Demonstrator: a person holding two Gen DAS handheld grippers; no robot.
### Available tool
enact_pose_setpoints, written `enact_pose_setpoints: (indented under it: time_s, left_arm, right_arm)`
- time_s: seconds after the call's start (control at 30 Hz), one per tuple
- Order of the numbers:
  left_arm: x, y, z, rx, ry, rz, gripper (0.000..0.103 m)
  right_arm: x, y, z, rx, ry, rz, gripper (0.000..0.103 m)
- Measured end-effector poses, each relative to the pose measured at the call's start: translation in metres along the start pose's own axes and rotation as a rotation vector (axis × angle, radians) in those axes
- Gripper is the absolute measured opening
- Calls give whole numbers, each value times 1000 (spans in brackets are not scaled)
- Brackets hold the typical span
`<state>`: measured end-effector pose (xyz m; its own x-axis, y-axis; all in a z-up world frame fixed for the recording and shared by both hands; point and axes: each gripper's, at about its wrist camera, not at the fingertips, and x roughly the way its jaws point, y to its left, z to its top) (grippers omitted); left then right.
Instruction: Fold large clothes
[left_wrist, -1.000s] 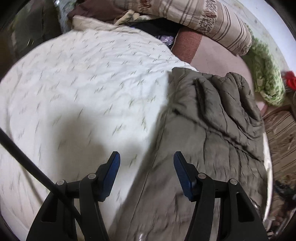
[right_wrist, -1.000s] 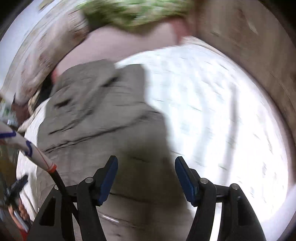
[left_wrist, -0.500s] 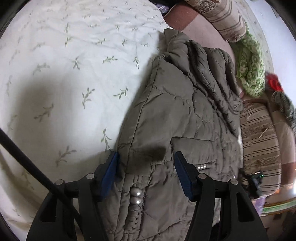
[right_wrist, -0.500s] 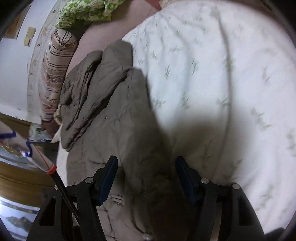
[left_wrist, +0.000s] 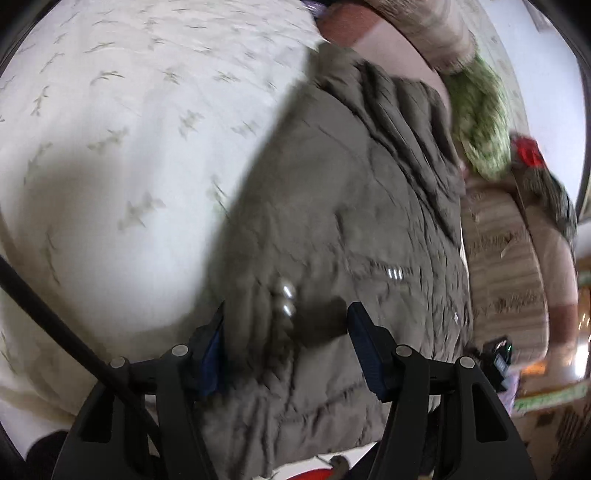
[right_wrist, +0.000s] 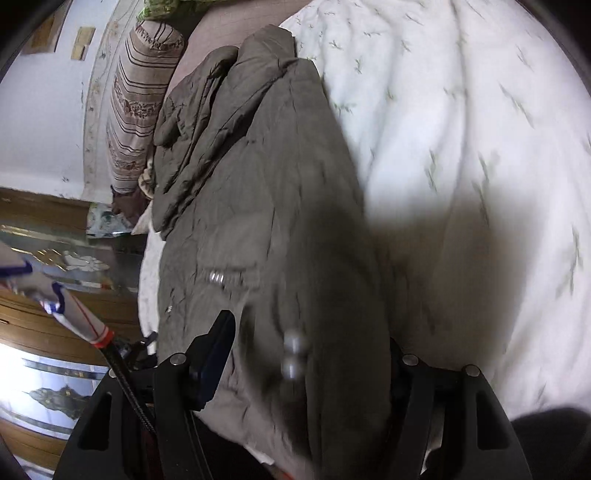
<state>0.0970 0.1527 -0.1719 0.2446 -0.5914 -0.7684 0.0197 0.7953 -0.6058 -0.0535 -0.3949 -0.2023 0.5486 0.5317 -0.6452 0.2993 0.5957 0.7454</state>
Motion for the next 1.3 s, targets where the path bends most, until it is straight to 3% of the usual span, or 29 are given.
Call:
enact_pose_setpoints:
  time_s: [0.27, 0.33, 0.5, 0.6, 0.7, 0.73, 0.87, 0.93, 1.0, 1.07, 1.1, 1.13, 1.2, 1.3]
  left_arm:
    - [-5, -11, -41, 22, 10, -103, 60]
    - [1, -14, -46, 47, 13, -68, 60]
    - [5, -22, -53, 59, -3, -7, 60]
    - [2, -31, -58, 65, -22, 41, 59]
    - [-4, -45, -58, 106, -45, 99, 39]
    - [-8, -50, -58, 126, -56, 115, 37]
    - [-7, -55, -57, 130, -70, 126, 38]
    - [1, -51, -57, 105, -56, 136, 46]
    - [7, -49, -59, 85, -50, 159, 47]
    - [9, -53, -60, 95, -46, 198, 40]
    - [9, -54, -60, 93, -46, 214, 28]
    - [4, -55, -59, 81, -48, 204, 23]
    - [-8, -58, -57, 68, -69, 172, 20]
    - [-29, -67, -61, 61, -100, 137, 17]
  right_arm:
    - [-12, 2, -31, 22, 5, 56, 71]
    - [-15, 4, -37, 14, 6, 58, 69]
    - [-17, 9, -52, -14, -3, 5, 49]
    - [-18, 14, -57, -25, -26, -30, 45]
    - [-29, 30, -61, -83, -79, -76, 41]
    - [-33, 33, -62, -98, -90, -85, 40]
    - [-43, 53, -66, -169, -135, -136, 40]
    - [-36, 54, -66, -182, -120, -161, 41]
    - [-27, 52, -65, -175, -103, -184, 42]
    - [-18, 45, -66, -169, -91, -217, 42]
    - [-15, 41, -67, -155, -93, -226, 39]
    - [-15, 36, -67, -140, -95, -224, 34]
    - [-22, 27, -67, -111, -98, -198, 22]
    - [-40, 29, -66, -87, -110, -117, 18]
